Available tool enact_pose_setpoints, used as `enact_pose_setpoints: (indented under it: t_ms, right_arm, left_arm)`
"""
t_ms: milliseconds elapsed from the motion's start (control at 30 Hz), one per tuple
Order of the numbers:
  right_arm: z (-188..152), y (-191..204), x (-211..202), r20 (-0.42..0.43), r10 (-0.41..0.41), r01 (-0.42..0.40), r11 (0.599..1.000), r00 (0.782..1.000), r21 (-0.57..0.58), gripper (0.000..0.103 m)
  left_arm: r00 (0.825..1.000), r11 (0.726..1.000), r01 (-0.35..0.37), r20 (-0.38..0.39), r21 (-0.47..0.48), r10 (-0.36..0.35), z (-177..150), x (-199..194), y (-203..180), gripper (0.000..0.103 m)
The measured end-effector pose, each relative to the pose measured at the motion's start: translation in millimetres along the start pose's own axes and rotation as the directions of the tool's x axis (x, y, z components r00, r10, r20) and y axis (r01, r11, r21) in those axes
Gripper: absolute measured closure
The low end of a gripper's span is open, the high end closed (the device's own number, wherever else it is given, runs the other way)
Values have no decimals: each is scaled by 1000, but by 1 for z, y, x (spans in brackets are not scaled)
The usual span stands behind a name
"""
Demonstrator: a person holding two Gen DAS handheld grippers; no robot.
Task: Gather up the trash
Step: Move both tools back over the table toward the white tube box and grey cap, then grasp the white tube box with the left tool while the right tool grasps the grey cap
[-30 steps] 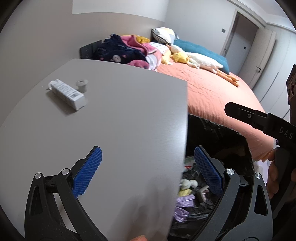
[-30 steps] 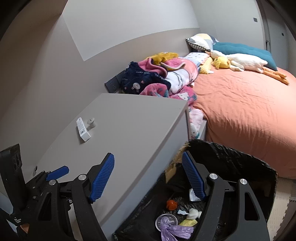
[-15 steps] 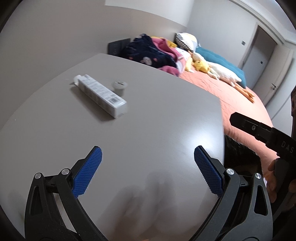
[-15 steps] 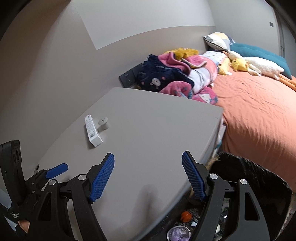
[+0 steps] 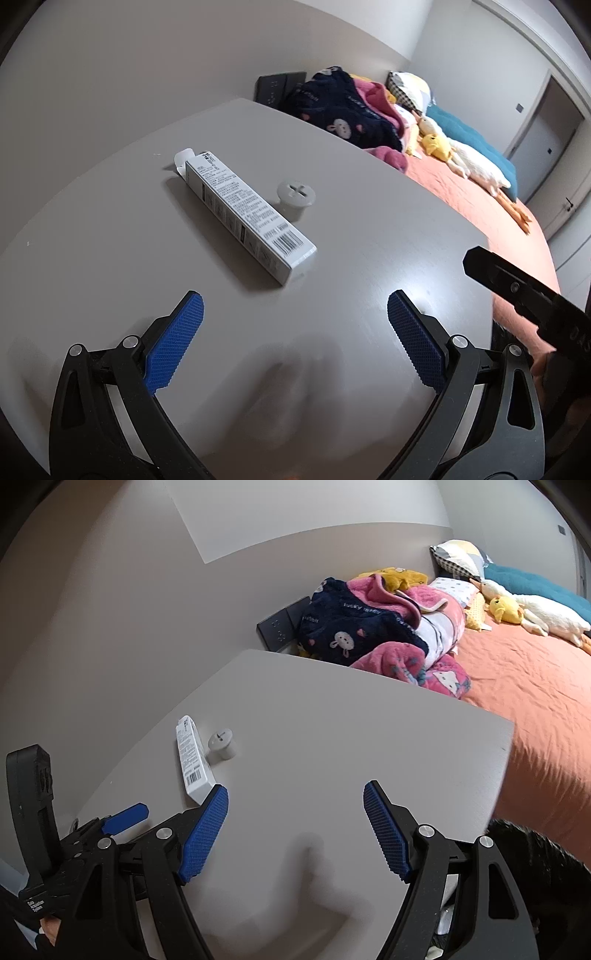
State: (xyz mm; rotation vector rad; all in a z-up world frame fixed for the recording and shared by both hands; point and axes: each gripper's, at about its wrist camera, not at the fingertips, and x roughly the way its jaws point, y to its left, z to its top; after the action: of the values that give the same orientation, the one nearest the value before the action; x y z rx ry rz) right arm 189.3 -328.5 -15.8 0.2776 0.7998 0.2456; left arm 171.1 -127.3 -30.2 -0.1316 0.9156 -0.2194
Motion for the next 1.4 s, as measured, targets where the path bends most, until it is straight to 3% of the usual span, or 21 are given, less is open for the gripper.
enact_pose_setpoints:
  t_ms: [267, 633, 767, 900, 1100, 1167, 1400]
  right_arm:
    - [12, 6, 22, -8, 5, -5, 1000, 1000, -6, 27]
    - [28, 20, 55, -25, 25, -25, 1000, 999, -13, 27]
    - [30, 27, 67, -34, 25, -26, 999, 999, -23, 27]
    - [31, 35, 78, -49, 23, -25, 999, 999, -38, 27]
    - [30, 55, 95, -70, 10, -16, 995, 998, -95, 27]
    - [30, 61, 100, -76, 3, -12, 993, 997, -114, 27]
    - [31, 82, 118, -95, -19, 2, 985, 995, -175, 28]
  left_arm:
    - [999, 999, -41, -6, -29, 41, 21, 23, 5, 7]
    - [988, 987, -153, -24, -53, 152, 43, 47, 26, 8]
    - [989, 987, -141, -48, -74, 138, 44, 51, 38, 20]
    - [984, 982, -178, -42, -64, 176, 44, 48, 50, 32]
    - [974, 974, -224, -30, -20, 223, 43, 43, 63, 60]
    - [973, 973, -230, -27, -30, 229, 43, 41, 70, 75]
    - [980, 977, -197, -19, -81, 196, 42, 33, 90, 76]
